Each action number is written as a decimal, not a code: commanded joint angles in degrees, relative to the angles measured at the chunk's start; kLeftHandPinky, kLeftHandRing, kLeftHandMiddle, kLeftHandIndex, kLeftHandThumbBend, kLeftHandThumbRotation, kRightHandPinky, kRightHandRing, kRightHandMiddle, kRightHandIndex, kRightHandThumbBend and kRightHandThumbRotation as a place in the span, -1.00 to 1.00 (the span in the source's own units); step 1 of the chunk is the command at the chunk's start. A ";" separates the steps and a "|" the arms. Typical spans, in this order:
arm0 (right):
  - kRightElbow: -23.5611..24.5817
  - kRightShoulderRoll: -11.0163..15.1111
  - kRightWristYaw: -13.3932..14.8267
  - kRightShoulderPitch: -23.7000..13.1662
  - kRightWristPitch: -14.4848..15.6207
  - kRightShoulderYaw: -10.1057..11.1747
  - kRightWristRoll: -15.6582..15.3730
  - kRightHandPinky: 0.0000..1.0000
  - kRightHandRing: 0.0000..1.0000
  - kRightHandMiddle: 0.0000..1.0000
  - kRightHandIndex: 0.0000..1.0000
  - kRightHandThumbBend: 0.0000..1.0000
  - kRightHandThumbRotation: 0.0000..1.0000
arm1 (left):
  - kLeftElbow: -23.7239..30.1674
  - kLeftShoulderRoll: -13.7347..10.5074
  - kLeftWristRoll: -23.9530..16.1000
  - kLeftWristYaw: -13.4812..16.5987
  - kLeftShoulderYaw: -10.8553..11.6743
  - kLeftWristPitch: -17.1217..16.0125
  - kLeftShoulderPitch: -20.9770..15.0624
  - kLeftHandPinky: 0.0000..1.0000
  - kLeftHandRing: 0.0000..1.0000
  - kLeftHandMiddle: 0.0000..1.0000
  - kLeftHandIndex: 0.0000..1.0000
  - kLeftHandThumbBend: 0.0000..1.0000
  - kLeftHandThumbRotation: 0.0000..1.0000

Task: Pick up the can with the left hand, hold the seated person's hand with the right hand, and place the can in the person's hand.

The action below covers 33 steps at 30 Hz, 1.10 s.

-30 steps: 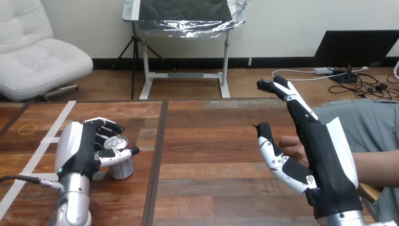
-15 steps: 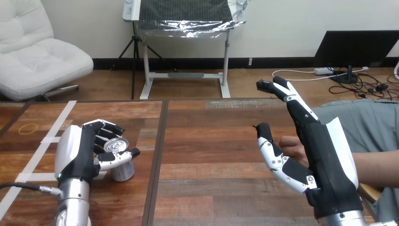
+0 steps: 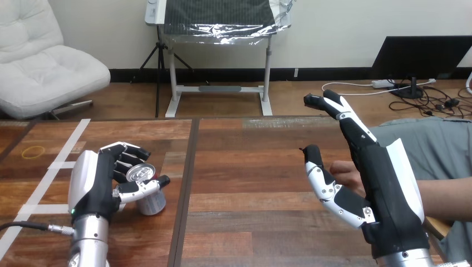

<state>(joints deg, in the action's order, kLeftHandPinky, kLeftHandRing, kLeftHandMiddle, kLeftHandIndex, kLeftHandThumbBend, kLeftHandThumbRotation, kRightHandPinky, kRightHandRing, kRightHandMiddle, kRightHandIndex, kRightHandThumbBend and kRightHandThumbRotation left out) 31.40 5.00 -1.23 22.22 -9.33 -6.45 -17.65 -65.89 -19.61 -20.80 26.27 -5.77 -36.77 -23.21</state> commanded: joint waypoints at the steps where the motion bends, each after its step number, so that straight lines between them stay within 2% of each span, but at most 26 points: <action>1: 3.00 0.00 0.12 -3.14 -0.94 0.48 0.74 1.00 1.00 0.92 0.68 -0.65 -1.00 | 3.82 -0.19 0.94 0.12 0.75 -2.77 -2.48 -0.17 -0.12 0.01 0.06 0.37 -1.00; 9: 2.79 -0.09 0.17 -3.32 -1.09 0.45 0.84 1.00 1.00 0.92 0.68 -0.67 -1.00 | 6.02 -0.37 0.37 0.65 0.58 -4.85 -2.07 -0.19 -0.14 -0.01 0.06 0.39 -1.00; 15: 2.59 -0.25 0.39 -3.51 -1.14 0.39 0.59 1.00 1.00 0.92 0.68 -0.67 -1.00 | 9.25 -0.23 0.65 0.04 0.88 -4.63 -1.47 -0.21 -0.14 -0.01 0.05 0.39 -1.00; 33: 2.72 -0.72 0.48 -3.75 -0.50 0.23 0.46 1.00 1.00 0.92 0.68 -0.67 -1.00 | 20.78 0.26 3.66 -4.98 2.06 -6.91 1.76 -0.22 -0.14 0.00 0.05 0.34 -1.00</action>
<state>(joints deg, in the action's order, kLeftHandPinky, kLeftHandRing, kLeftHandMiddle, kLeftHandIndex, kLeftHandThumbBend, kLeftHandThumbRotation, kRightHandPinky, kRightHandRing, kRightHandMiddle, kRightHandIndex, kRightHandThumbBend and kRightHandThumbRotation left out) 31.40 4.75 -1.22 22.11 -9.33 -6.48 -17.74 -51.60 -19.33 -18.59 21.96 -5.40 -41.39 -19.62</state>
